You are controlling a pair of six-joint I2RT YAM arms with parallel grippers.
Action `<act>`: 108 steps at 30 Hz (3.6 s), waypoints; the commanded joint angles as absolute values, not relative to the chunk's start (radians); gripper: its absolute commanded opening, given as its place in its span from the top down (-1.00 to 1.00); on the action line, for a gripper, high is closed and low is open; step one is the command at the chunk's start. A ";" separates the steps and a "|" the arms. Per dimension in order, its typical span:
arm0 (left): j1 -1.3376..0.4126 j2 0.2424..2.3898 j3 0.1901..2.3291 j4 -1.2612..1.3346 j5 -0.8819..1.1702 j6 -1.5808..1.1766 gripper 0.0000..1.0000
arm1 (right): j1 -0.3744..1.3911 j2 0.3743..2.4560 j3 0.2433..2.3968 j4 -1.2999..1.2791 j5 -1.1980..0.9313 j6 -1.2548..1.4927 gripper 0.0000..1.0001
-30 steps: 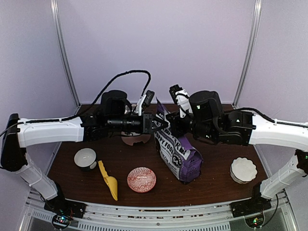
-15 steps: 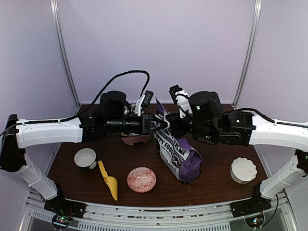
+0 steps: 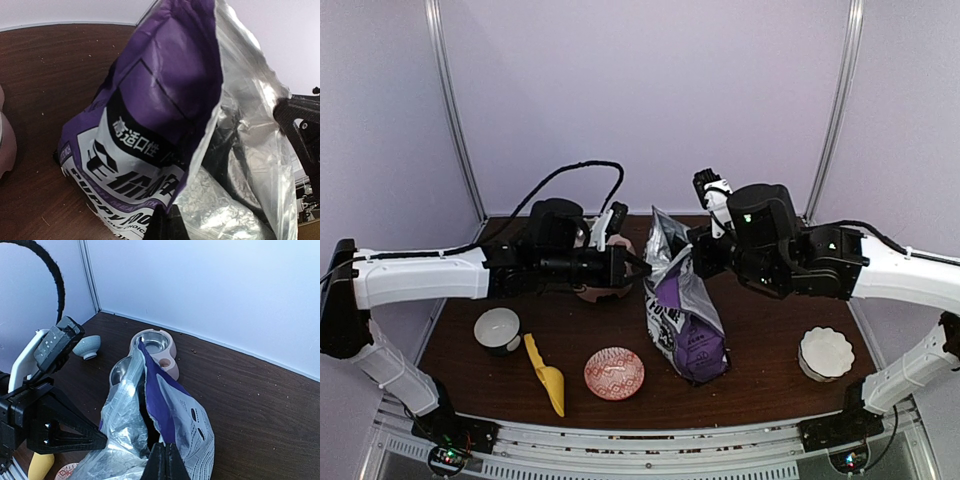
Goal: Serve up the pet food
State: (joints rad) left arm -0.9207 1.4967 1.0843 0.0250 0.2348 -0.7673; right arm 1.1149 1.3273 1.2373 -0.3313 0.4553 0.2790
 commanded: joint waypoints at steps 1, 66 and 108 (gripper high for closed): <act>-0.865 1.478 1.065 -0.032 0.106 -0.749 1.00 | 1.114 1.279 1.264 -0.362 0.526 0.273 1.00; -0.877 1.706 1.726 -0.466 0.289 -0.394 -0.61 | 0.955 1.289 1.441 -0.643 0.411 0.417 -0.09; -0.897 1.751 2.010 -0.762 0.065 -0.213 1.00 | 0.886 1.319 1.537 -0.818 0.566 0.354 1.00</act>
